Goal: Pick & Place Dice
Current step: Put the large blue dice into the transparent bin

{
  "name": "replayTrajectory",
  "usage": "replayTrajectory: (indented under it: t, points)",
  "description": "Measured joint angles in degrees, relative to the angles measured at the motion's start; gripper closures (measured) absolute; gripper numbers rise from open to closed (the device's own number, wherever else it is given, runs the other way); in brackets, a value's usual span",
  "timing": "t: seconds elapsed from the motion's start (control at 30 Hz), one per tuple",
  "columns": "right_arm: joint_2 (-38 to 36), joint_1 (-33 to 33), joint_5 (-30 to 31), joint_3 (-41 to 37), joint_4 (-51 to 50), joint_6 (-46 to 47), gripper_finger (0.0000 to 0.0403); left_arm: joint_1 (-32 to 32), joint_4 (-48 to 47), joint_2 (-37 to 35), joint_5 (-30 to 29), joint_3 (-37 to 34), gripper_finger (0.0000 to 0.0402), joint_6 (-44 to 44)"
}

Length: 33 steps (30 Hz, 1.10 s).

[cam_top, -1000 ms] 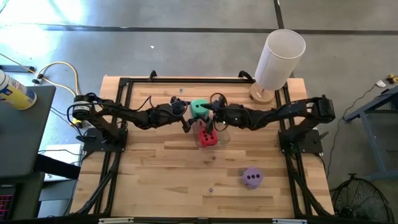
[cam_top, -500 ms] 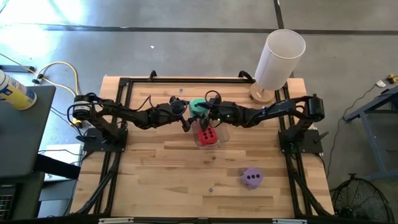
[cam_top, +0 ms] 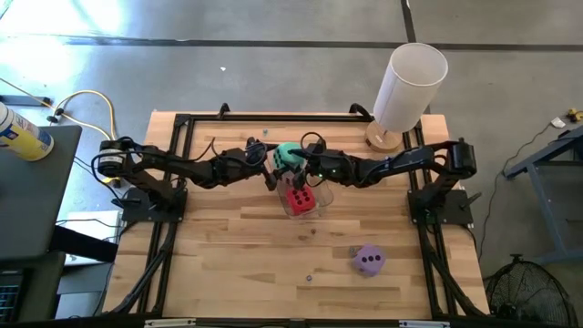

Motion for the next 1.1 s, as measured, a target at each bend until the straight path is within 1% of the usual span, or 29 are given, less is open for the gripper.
replayTrajectory:
  t: [0.33,0.43,0.67,0.8,0.97,1.07,1.1]
  points:
    - [-0.01,0.57,0.31,-0.07,-0.18,-0.06,0.0171,-0.52,-1.38,-0.24,0.10,0.11,0.0003,0.48]
    - [-0.03,0.61,-0.11,-0.07,-0.27,0.01,0.0171,-1.08,-2.00,-1.38,0.07,0.11,0.0003,2.27]
    - [-0.03,0.63,-2.77,0.02,0.39,2.70,0.0171,-1.42,-6.73,-5.84,1.00,0.11,0.0003,2.93]
    - [-0.03,0.61,-2.61,0.02,0.37,2.56,0.0171,-1.61,-8.93,-7.09,1.07,0.11,0.0003,2.79]
    - [-0.03,0.59,-2.23,0.02,0.30,2.41,0.0171,-2.74,-9.27,-8.12,0.24,0.11,0.0003,4.91]
    - [0.08,0.43,-0.77,0.00,-0.22,1.03,0.0171,-3.45,-3.91,-10.52,1.27,1.04,0.0003,4.52]
    - [0.06,0.40,-0.53,0.00,-0.38,1.03,0.0171,-3.69,-3.52,-11.47,1.24,1.04,0.0003,4.56]
